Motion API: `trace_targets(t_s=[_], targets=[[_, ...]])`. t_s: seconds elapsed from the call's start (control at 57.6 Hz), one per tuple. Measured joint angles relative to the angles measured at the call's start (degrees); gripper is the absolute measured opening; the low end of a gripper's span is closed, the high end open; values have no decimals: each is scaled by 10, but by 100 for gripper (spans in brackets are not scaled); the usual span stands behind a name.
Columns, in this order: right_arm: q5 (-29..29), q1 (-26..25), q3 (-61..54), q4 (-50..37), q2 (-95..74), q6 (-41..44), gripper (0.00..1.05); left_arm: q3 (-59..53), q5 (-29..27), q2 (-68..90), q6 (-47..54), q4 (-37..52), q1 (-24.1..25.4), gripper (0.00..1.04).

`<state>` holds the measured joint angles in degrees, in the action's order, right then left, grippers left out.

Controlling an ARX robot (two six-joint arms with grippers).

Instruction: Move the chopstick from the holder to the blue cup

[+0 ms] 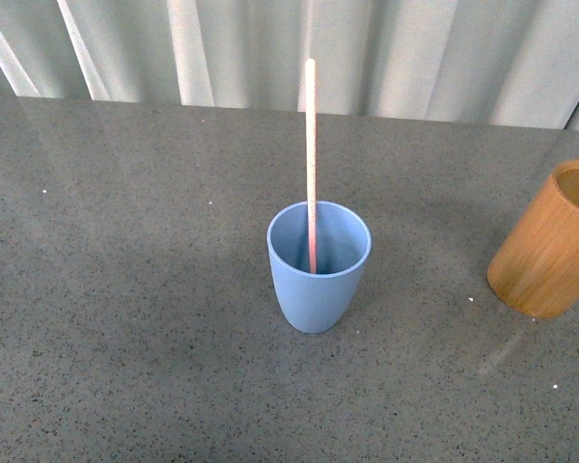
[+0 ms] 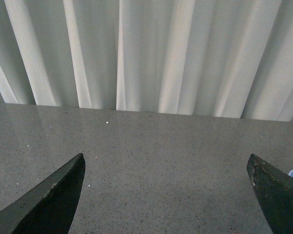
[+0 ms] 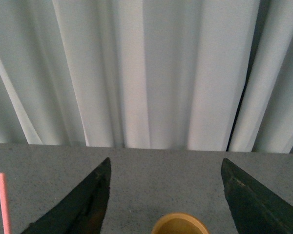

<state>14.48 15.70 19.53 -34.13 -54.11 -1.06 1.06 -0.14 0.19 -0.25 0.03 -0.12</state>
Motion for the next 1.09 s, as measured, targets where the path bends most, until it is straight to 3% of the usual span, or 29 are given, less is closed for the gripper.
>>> trace_targets(t_s=[0.052,0.364,0.538,0.607,0.711,1.093], targets=[[-14,-20,-29,-2,26,5,51,0,0,0,0,0,0,98],[-69,-75,-107,11,119,11,1,0,1,0,0,0,0,98],[-88,-99,-138,36,172,10,1,0,1,0,0,0,0,98],[-133,-128,-146,49,194,10,1,0,1,0,0,0,0,98],[-141,-153,-155,66,223,10,1,0,1,0,0,0,0,98],[-144,-156,-186,109,309,10,1,0,1,0,0,0,0,98]])
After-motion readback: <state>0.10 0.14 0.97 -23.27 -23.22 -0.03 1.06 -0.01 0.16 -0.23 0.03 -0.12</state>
